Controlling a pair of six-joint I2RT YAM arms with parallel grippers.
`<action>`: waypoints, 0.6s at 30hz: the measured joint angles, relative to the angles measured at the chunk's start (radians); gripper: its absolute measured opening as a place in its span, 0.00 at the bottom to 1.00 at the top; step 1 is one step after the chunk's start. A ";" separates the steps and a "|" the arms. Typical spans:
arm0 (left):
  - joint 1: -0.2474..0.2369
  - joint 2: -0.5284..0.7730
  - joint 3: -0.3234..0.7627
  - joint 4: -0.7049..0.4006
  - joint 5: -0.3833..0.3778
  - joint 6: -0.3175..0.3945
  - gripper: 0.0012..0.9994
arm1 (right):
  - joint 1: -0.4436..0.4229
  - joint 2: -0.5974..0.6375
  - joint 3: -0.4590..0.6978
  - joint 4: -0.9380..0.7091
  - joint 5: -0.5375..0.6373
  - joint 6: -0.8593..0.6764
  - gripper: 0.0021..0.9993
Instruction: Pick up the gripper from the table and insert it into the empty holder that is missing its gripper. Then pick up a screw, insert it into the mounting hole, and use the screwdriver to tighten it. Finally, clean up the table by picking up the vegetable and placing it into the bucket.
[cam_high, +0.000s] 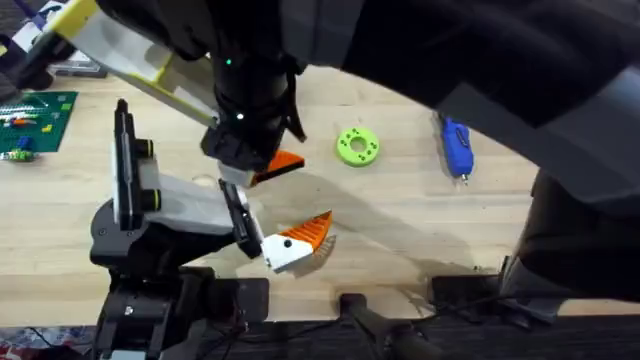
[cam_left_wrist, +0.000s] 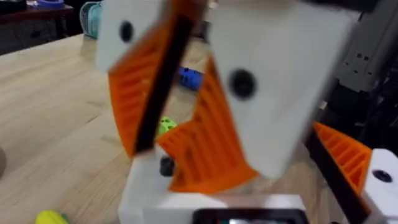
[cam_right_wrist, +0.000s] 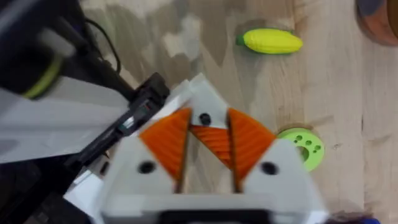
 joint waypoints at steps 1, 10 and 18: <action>0.001 0.000 0.000 0.000 0.000 -0.001 0.99 | -0.004 -0.001 0.000 -0.004 0.009 -0.001 0.44; 0.001 0.000 0.000 0.002 -0.001 0.008 0.99 | -0.033 -0.013 0.000 -0.015 0.038 -0.005 1.00; 0.001 -0.001 0.000 0.002 -0.004 0.017 0.99 | -0.033 -0.045 0.000 0.003 0.004 -0.004 1.00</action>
